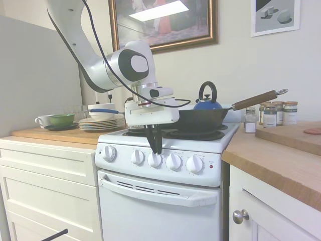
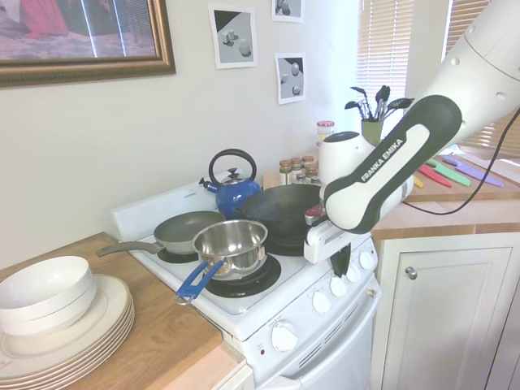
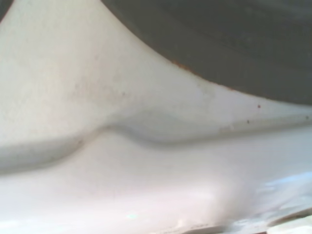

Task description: Turn on the stove on the top left

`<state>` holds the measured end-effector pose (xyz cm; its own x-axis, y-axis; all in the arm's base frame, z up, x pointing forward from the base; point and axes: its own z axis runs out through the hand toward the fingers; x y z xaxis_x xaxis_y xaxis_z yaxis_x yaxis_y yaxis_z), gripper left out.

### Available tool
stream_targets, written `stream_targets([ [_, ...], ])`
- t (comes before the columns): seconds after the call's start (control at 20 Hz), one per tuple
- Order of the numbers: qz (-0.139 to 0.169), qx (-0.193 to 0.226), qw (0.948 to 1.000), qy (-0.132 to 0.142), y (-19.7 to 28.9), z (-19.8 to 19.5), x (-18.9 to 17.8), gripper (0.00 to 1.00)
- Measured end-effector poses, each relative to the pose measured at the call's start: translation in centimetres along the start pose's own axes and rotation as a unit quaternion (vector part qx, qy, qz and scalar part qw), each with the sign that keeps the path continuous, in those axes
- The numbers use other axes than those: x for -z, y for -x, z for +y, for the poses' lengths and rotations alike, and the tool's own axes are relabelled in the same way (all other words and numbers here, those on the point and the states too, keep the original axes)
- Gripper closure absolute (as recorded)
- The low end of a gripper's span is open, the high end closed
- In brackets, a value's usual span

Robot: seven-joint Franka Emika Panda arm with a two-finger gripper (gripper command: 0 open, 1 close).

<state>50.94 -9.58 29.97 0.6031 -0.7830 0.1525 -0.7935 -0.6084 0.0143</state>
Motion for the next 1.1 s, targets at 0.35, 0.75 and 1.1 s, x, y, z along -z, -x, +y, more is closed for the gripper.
stream_targets([
  [0.35, -0.009, 0.0, 0.9999, -0.007, -0.08, 0.1, -0.03, 1.0],
  [0.75, -0.03, 0.001, 0.9995, -0.009, 0.04, 0.5, -0.72, 1.0],
  [1.1, -0.042, 0.001, 0.999, -0.016, 0.28, 0.34, -0.76, 1.0],
])
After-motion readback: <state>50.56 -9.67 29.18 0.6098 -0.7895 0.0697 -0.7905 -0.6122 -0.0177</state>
